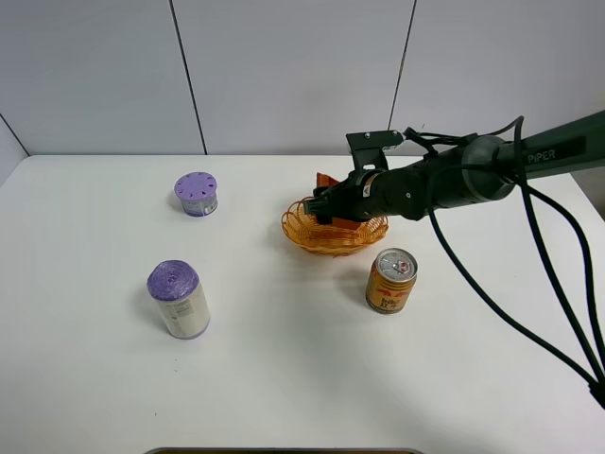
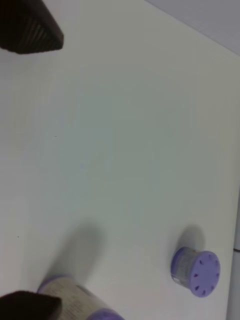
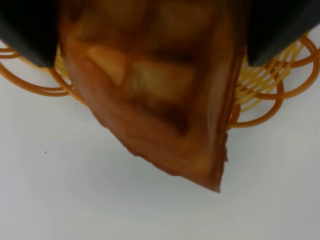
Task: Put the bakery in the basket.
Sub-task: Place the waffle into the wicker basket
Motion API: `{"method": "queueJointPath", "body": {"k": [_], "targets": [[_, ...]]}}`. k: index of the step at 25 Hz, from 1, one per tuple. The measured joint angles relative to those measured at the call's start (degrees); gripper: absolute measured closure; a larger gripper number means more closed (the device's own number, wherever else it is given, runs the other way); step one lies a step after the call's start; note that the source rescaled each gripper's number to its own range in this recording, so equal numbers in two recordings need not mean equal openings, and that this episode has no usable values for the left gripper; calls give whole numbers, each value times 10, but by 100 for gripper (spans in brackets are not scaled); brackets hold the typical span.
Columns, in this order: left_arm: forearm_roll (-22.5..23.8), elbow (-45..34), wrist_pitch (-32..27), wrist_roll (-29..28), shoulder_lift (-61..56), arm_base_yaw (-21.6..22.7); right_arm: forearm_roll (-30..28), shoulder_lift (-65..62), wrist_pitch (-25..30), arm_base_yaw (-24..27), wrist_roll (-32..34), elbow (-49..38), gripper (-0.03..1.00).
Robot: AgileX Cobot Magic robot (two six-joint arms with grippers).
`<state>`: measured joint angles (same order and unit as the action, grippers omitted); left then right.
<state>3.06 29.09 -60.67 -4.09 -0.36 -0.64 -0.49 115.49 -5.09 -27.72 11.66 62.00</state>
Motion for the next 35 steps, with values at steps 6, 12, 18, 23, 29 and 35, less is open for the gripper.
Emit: {"method": "queueJointPath", "body": {"k": [6,12,18,23,29,35], "targets": [[0,0,0,0,0,0,0,0,1,0,0,0,42],[0,0,0,0,0,0,0,0,1,0,0,0,2],[0,0,0,0,0,0,0,0,1,0,0,0,-3],[0,0,0,0,0,0,0,-11,9,0,0,0,-3],[0,0,0,0,0,0,-5,-57,41,0,0,0,-3],[0,0,0,0,0,0,-12,-107,80,0,0,0,-3]]}}
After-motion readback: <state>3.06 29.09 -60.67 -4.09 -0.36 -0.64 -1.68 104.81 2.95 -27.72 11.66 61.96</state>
